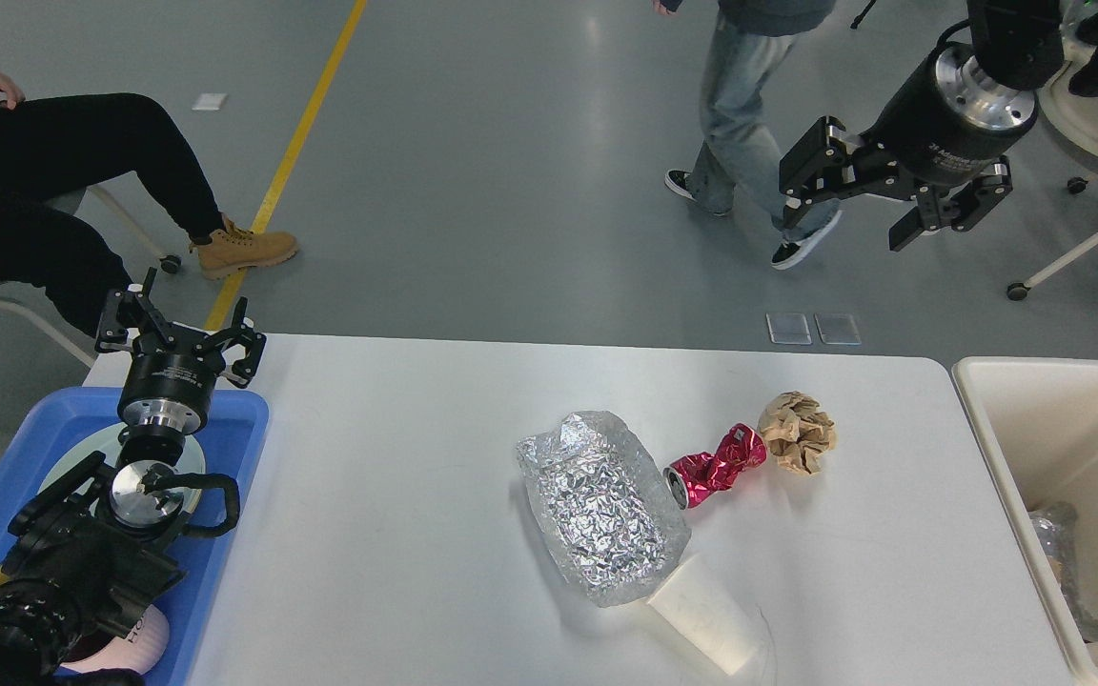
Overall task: Tidy desktop
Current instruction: 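Move the right gripper to the small remaining paper scrap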
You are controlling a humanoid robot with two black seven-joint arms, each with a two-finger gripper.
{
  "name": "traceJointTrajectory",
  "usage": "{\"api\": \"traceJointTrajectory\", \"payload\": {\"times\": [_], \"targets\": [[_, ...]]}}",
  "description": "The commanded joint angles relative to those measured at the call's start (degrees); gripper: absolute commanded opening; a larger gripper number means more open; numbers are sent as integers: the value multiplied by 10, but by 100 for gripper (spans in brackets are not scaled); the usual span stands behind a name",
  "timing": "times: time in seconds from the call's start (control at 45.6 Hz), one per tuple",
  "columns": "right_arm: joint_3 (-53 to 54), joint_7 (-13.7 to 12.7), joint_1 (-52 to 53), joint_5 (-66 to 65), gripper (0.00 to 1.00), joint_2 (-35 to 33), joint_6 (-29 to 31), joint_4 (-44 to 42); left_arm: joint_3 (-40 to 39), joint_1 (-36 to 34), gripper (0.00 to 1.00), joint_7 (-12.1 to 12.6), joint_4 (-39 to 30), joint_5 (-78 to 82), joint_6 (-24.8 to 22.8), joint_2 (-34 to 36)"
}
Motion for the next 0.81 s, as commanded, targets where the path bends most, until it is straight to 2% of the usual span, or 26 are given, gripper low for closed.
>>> {"api": "traceJointTrajectory", "payload": {"times": [0.0,0.153,0.372,0.789], "targets": [[12,-2,-87,1,100,2,-68,-23,0,0,97,-1,0,0,0,0],[12,-5,-198,1,100,2,-203,-28,0,0,97,0,0,0,0,0],[42,-5,-303,2,100,2,-324,-31,0,0,97,0,0,0,0,0],[99,-5,-415,2,100,27,-368,-127,0,0,97,0,0,0,-1,0]]}}
